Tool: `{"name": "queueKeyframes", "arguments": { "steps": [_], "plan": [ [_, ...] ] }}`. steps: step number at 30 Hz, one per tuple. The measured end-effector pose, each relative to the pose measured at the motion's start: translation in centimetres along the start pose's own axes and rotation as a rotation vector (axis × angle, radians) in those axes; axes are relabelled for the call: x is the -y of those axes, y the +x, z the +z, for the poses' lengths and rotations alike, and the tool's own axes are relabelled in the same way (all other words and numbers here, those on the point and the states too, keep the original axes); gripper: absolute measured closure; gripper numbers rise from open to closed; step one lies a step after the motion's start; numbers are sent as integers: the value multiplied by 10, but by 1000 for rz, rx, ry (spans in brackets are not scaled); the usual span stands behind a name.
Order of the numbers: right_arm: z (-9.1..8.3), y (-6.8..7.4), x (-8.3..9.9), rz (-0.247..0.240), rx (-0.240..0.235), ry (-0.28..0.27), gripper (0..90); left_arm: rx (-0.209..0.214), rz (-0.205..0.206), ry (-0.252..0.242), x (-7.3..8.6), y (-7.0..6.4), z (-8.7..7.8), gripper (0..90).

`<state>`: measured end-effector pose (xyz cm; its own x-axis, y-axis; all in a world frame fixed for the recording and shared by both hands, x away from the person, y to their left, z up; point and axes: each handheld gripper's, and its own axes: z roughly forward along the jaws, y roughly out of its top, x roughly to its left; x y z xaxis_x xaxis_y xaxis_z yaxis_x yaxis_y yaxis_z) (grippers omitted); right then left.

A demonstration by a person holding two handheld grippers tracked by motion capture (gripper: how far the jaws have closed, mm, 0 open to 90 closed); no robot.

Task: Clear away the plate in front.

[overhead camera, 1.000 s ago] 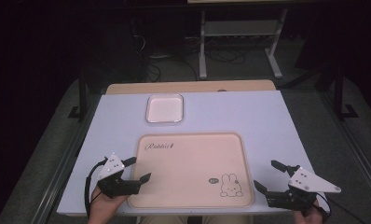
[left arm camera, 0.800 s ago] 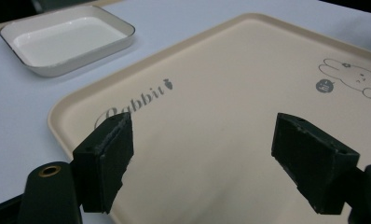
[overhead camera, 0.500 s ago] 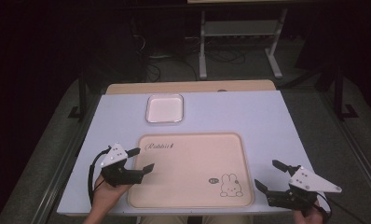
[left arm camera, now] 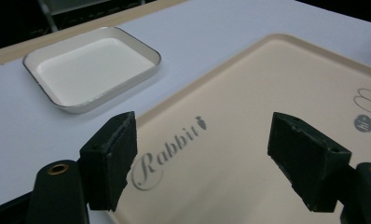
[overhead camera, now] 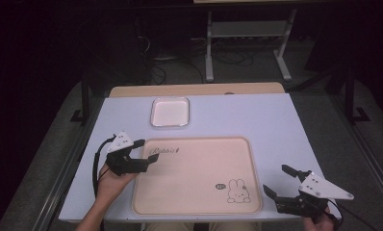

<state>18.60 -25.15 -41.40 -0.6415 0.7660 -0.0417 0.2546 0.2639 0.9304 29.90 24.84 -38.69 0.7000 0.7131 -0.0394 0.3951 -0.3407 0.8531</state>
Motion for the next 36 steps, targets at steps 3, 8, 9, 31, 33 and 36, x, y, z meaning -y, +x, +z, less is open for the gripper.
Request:
{"name": "queueKeyframes", "arguments": {
  "steps": [3,8,9,31,33,36],
  "plan": [
    [-1,0,0,0,-5,-4,129,-17,-10,9,-8,9,1,239],
    [-1,0,0,-2,-9,-6,129,-40,-27,14,-21,21,7,251],
    [-1,0,0,-3,-7,-7,129,-42,-32,17,-24,23,9,261],
    [1,-1,2,-2,-21,4,129,-61,-192,146,-68,88,60,295],
    [1,-2,2,1,-21,1,129,-72,-200,158,-71,93,64,302],
    [1,-2,2,2,-22,0,129,-74,-207,174,-74,100,69,316]
  ]
}}
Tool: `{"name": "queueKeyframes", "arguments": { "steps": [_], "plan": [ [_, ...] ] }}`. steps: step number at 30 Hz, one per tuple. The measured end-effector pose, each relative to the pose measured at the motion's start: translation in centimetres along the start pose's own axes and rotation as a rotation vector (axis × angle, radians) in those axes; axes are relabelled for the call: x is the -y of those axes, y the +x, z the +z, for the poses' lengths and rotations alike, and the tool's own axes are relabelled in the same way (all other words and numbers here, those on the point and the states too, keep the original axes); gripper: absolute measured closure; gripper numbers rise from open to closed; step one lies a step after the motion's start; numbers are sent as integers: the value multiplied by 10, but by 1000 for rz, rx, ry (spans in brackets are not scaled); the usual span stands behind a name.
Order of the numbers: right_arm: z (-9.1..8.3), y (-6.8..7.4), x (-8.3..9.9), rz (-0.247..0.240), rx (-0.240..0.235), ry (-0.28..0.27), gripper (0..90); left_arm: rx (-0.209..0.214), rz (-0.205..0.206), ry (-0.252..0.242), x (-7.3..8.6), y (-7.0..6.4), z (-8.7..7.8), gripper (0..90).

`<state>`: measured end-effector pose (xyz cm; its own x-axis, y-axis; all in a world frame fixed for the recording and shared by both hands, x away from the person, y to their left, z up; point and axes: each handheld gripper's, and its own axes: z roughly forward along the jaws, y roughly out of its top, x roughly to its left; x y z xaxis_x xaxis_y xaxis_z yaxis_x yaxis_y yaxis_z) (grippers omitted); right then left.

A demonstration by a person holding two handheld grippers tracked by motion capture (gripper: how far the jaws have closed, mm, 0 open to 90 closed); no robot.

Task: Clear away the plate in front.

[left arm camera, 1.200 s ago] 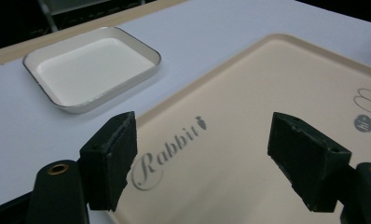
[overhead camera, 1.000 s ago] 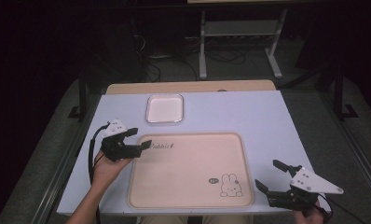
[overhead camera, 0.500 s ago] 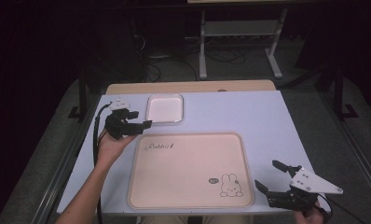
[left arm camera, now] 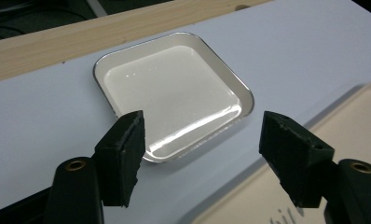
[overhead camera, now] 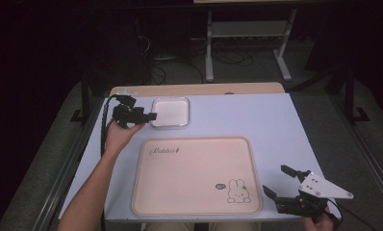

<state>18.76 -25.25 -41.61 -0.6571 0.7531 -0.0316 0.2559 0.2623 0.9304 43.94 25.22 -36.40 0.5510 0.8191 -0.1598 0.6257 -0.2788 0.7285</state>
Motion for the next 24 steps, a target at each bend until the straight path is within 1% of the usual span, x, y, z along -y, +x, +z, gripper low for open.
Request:
{"name": "queueKeyframes", "arguments": {
  "steps": [1,4,6,7,8,9,10,11,12,13,14,15,16,17,18,19,20,21,24],
  "plan": [
    [0,0,0,-2,-1,0,129,-10,-5,16,-4,4,5,324],
    [1,0,0,-5,-3,2,128,-27,-3,41,-10,9,16,344],
    [1,0,0,-5,-4,2,129,-34,-7,48,-11,10,18,360],
    [1,0,0,-5,-2,1,129,-47,-11,57,-14,13,24,373],
    [0,0,0,-4,-2,0,129,-47,-11,57,-14,13,24,374],
    [0,0,0,-2,-2,-1,129,-49,-34,74,-16,17,30,374],
    [0,0,0,-1,-1,-1,129,-49,-34,74,-16,17,30,374],
    [0,0,0,-1,-1,-1,129,-57,-61,83,-17,21,36,374],
    [0,0,0,-1,-1,-1,129,-57,-61,83,-17,21,36,375],
    [0,0,0,-1,-2,-2,129,-62,-86,82,-16,25,40,379],
    [0,0,0,-1,-2,-2,129,-62,-86,82,-16,25,40,386],
    [-1,0,0,-2,-2,-3,129,-60,-131,84,-14,30,45,387],
    [-1,0,0,-2,-2,-3,129,-60,-131,84,-14,30,45,385],
    [-1,0,0,-1,-4,-4,129,-57,-182,76,-10,35,48,371],
    [-1,0,0,-1,-4,-4,129,-57,-182,76,-10,35,48,369],
    [-1,0,0,-3,-4,-3,129,-35,-239,53,-6,41,49,381],
    [-1,0,0,-2,-3,-4,129,-37,-256,51,-5,43,51,391],
    [-1,0,0,-1,-3,-4,129,-51,-262,59,-3,44,53,397],
    [-1,-1,0,0,-2,-5,129,-67,-274,89,1,47,60,416]
  ]
}}
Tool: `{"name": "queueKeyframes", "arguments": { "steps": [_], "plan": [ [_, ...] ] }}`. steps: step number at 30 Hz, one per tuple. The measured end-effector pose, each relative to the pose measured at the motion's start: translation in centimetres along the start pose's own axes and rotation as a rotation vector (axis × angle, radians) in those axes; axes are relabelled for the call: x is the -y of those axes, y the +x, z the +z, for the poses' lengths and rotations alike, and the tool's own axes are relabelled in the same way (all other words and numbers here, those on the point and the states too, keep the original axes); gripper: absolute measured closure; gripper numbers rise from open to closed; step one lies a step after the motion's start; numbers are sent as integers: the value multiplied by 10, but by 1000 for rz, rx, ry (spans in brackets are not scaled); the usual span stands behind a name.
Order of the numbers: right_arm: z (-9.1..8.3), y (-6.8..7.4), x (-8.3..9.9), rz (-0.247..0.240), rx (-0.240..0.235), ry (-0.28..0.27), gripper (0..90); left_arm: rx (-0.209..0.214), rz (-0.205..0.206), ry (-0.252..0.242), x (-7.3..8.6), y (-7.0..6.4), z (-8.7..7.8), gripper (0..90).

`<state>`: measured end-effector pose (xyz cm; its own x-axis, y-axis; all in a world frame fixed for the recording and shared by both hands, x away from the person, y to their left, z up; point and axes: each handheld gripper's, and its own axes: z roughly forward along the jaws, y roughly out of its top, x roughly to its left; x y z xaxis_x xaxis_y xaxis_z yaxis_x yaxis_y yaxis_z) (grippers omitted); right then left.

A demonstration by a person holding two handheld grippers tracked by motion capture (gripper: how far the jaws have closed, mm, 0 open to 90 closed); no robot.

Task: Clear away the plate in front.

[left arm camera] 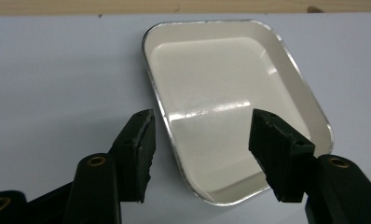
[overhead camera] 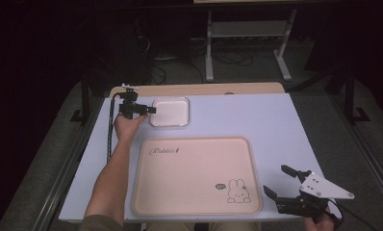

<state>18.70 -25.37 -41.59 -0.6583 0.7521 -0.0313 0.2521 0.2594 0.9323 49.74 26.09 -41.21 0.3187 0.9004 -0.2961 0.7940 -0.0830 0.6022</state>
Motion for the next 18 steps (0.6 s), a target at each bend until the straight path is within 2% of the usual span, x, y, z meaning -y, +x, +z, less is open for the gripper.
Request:
{"name": "queueKeyframes", "arguments": {
  "steps": [3,4,7,8,9,11,13,18],
  "plan": [
    [0,0,0,1,-1,-1,129,-19,1,14,2,1,5,436],
    [0,0,0,-1,-3,-1,129,-58,11,22,4,1,10,438],
    [0,-1,0,-1,-3,0,129,-60,2,44,7,4,15,487],
    [0,-1,0,-1,-3,0,129,-60,2,44,7,4,15,504],
    [-1,-1,1,2,0,-2,129,-59,-20,37,9,5,18,525],
    [-1,-1,1,3,0,-3,129,-61,-32,35,10,6,20,527],
    [-2,-1,1,3,0,-5,129,-69,-38,41,11,4,24,574],
    [-2,-1,0,0,4,-8,129,-98,-24,50,10,-1,27,686]
  ]
}}
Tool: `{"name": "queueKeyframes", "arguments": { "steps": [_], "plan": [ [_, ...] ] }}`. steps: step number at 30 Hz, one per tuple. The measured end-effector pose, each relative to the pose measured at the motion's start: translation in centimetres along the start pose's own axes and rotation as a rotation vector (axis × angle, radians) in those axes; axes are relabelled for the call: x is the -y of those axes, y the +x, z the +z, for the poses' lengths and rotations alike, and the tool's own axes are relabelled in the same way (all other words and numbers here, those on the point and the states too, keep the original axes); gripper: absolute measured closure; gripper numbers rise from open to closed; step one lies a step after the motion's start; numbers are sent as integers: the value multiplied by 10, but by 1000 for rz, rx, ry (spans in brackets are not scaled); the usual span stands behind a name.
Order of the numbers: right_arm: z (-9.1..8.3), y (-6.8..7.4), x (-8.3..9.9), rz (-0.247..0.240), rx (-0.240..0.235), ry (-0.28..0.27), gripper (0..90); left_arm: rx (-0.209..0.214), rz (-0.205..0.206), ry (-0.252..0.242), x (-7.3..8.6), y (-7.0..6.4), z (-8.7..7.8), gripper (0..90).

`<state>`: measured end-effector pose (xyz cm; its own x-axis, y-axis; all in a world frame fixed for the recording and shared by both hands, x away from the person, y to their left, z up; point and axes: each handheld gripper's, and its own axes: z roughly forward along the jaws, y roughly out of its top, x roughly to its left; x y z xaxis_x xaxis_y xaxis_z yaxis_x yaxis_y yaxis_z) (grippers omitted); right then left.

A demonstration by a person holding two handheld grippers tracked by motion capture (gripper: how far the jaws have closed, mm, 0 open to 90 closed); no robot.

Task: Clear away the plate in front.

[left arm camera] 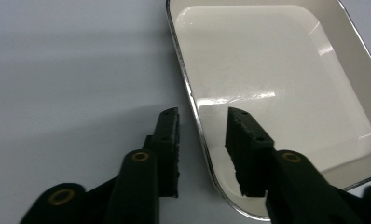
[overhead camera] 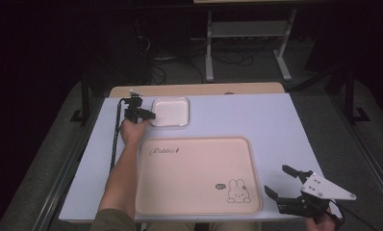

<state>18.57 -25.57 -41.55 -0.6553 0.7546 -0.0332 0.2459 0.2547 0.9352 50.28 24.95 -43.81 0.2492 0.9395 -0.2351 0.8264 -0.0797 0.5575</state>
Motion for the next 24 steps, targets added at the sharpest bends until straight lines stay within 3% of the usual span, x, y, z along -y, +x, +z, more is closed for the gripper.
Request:
{"name": "queueKeyframes", "arguments": {
  "steps": [4,8,11,12,13,14,16,24],
  "plan": [
    [-1,-1,0,3,1,-5,129,-3,-8,7,0,-1,2,771],
    [-1,-1,0,4,5,-4,129,0,-8,14,1,-1,4,800],
    [-1,-1,0,1,5,-5,129,15,-64,15,1,2,3,838],
    [-1,-1,0,1,5,-5,129,15,-64,15,1,2,3,843],
    [-2,-1,0,0,2,-6,129,38,-99,3,3,3,4,851],
    [-2,-1,0,0,2,-6,129,38,-99,3,3,3,4,862],
    [-2,-1,0,0,0,-9,129,88,-149,-24,5,5,4,887],
    [-2,0,0,-2,-11,-12,129,90,-176,-44,8,3,0,889]
  ]
}}
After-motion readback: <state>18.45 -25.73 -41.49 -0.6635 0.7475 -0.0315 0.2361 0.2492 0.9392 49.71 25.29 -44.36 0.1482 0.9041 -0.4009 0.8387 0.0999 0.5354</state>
